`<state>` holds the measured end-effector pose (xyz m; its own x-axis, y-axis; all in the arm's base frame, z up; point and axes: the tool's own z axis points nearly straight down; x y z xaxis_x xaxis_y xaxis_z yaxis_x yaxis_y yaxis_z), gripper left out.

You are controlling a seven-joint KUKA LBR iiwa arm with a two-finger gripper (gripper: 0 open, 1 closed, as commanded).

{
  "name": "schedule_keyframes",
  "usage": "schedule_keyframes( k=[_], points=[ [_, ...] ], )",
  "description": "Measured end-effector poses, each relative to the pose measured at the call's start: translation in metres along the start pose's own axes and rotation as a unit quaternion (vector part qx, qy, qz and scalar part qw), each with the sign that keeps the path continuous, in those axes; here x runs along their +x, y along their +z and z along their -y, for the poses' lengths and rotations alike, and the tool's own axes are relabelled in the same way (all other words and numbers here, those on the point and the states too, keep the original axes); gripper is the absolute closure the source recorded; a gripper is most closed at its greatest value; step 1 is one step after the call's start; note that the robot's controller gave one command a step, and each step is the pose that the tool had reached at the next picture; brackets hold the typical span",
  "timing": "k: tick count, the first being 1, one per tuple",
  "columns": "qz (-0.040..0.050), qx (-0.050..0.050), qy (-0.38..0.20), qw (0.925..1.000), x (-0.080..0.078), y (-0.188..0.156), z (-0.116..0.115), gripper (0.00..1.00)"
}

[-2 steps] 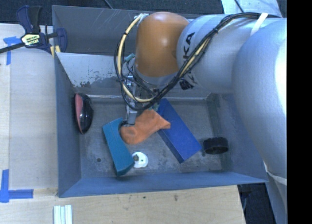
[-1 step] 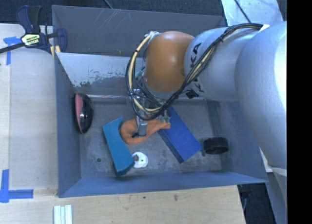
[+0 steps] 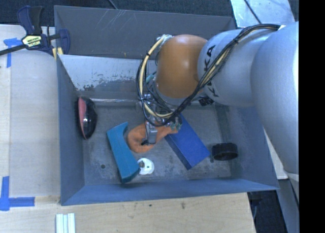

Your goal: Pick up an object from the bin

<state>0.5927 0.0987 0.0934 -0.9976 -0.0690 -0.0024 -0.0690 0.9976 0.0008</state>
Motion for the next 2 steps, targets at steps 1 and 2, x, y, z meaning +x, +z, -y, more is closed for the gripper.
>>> schedule_keyframes(
  k=[1,2],
  points=[
    [0.0019,0.0,-0.021,0.9998,-0.005,-0.013,-0.007,0.0],
    [0.0001,0.0,-0.046,0.9989,0.002,0.016,-0.001,0.0]
  ],
)
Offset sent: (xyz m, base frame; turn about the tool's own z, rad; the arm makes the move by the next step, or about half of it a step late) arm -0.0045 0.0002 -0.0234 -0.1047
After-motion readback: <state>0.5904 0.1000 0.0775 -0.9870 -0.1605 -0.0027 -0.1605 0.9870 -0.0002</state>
